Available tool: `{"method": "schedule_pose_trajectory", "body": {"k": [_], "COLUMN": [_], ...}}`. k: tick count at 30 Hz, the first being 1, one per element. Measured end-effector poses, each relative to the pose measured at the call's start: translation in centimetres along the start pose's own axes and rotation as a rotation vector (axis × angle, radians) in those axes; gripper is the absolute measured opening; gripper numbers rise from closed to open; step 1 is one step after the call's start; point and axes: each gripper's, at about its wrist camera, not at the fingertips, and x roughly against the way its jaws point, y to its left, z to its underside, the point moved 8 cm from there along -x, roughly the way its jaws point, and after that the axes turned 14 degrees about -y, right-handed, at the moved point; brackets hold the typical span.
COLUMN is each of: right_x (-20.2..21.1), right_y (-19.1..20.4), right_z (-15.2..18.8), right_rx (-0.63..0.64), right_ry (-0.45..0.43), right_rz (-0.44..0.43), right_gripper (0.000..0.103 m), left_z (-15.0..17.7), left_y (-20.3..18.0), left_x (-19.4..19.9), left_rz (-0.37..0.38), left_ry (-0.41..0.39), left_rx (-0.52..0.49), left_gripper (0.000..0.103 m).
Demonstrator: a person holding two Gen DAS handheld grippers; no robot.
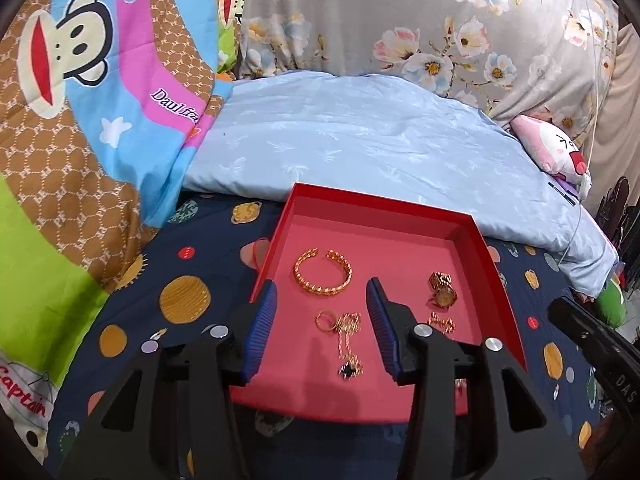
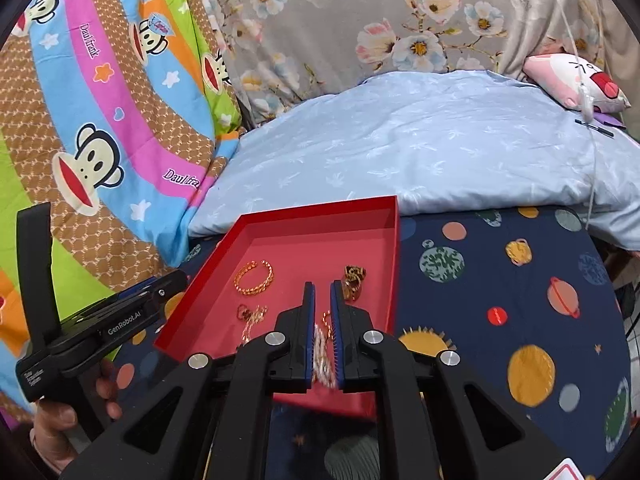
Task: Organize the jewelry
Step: 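Lower both held pieces into the red tray and open both grippers, then move both tools back over the remaining jewelry on the bedspread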
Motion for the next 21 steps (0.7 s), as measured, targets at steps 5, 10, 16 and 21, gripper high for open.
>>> {"method": "schedule_pose_trajectory", "body": {"k": [5,10,16,21], "right_x": [4.3,7.8,11.5,13.6], "right_y": [-0.2,0.1,1.1,2.0], "right_z": [2.1,4.8,8.3,11.8], "right_rx": [0.015,0.011,0.001,0.013], "right_ry": [0.001,0.034,0.085,0.143], "right_rz": [0.029,0.032,0.015,0.009], "right_gripper": [0.009,0.009,0.009,0.009], "left_z": [1.9,4.5,7.3,10.4], "left_y": [0.5,0.4,-0.1,-0.3], "left_x": [3.7,7.0,11.1,13.6], "left_rz": [-0.003,0.01,0.03,0.052], "left_ry": [0.007,0.038,0.061,0.109], "left_rx": [-0.007,0.007,-0.012,-0.023], "left_gripper": [0.045,0.045,0.045,0.045]}}
